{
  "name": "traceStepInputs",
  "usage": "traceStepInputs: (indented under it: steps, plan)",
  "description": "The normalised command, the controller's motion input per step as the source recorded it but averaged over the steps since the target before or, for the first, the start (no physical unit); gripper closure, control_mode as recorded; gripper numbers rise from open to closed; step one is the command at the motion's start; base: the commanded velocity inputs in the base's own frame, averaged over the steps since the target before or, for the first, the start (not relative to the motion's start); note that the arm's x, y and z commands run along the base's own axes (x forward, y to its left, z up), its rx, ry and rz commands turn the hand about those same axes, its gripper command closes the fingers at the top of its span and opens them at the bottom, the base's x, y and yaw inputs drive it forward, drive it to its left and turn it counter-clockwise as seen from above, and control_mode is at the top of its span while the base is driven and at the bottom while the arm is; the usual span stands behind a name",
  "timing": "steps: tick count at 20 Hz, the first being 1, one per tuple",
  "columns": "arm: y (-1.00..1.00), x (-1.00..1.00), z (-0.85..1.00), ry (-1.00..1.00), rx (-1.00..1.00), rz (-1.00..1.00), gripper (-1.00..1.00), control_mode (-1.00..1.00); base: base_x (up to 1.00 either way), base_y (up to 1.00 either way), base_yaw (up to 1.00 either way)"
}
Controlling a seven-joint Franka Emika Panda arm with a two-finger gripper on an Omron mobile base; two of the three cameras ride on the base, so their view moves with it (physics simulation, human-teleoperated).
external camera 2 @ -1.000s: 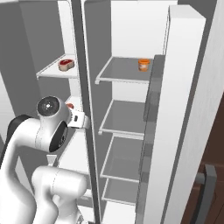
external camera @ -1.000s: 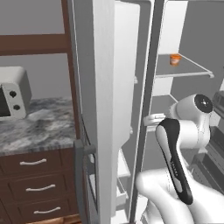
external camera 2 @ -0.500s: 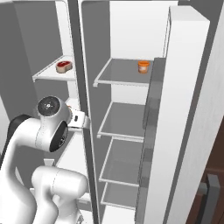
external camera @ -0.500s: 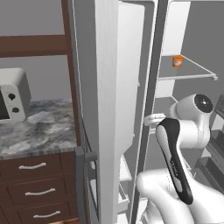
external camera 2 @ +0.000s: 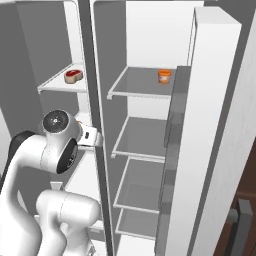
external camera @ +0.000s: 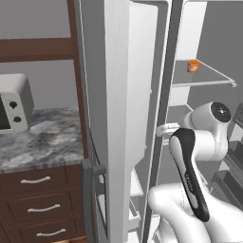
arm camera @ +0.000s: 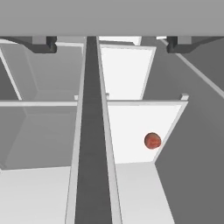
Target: Pick up the frozen steak from the freezer, place it on any shelf in the fridge, and close the fridge and freezer doors when done.
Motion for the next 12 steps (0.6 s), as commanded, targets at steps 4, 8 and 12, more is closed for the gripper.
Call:
traceStepInputs:
  steps: [4,8,12]
  plan:
    - [0.04,0.0,0.12,0.0,0.0,0.0,-1.0,-1.0,0.0,0.11,0.0]
    - [0.17,0.0,0.7,0.01,0.0,0.0,-1.0,-1.0,0.0,0.0,0.0]
    - [0.08,0.0,0.87,0.06,0.06,-0.02,-1.0,-1.0,0.0,0.0,0.0]
